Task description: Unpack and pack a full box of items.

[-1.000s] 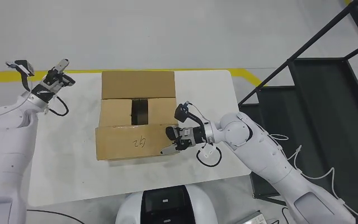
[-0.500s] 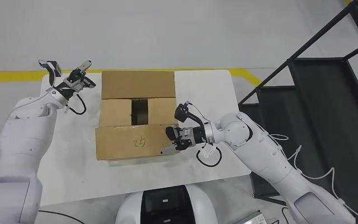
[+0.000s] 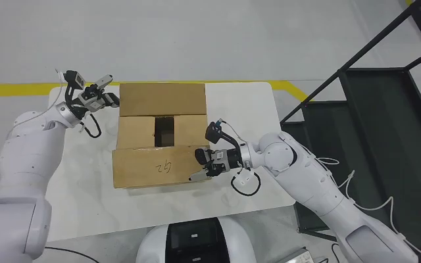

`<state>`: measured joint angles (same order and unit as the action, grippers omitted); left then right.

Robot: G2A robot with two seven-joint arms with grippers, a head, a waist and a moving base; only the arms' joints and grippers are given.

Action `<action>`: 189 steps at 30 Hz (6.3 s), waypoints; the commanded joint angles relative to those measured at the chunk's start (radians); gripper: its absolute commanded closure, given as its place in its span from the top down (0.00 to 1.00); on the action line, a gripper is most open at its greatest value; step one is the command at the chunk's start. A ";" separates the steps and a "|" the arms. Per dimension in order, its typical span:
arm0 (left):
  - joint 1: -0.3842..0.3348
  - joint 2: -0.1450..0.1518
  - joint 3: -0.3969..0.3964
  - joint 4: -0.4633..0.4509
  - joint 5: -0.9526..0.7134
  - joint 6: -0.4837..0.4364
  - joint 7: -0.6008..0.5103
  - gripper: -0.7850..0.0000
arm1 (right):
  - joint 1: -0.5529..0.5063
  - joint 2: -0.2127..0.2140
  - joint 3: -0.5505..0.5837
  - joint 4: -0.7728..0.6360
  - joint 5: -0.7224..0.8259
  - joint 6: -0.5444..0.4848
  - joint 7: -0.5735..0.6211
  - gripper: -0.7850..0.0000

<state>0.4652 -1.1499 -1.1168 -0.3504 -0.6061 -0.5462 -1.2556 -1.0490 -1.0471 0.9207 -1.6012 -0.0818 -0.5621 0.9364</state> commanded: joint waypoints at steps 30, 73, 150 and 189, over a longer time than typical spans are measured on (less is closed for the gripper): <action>0.311 0.149 -0.125 -0.605 -0.036 0.221 -0.240 1.00 | 0.000 0.000 0.000 0.000 0.000 0.000 0.000 1.00; 0.343 0.267 0.015 -0.713 0.067 0.218 -0.236 1.00 | -0.192 0.047 0.231 -0.098 -0.154 0.188 -0.164 1.00; 0.293 0.327 0.137 -0.680 -0.066 0.239 -0.257 1.00 | 0.046 -0.034 -0.065 0.037 -0.138 0.133 -0.137 1.00; 0.286 0.324 0.156 -0.706 -0.030 0.253 -0.271 1.00 | -0.229 0.026 0.132 0.204 0.178 -0.005 -0.047 1.00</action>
<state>0.7517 -0.8263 -0.9604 -1.0566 -0.6361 -0.2931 -1.5271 -1.2912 -1.0168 1.0636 -1.4369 0.0714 -0.5625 0.8929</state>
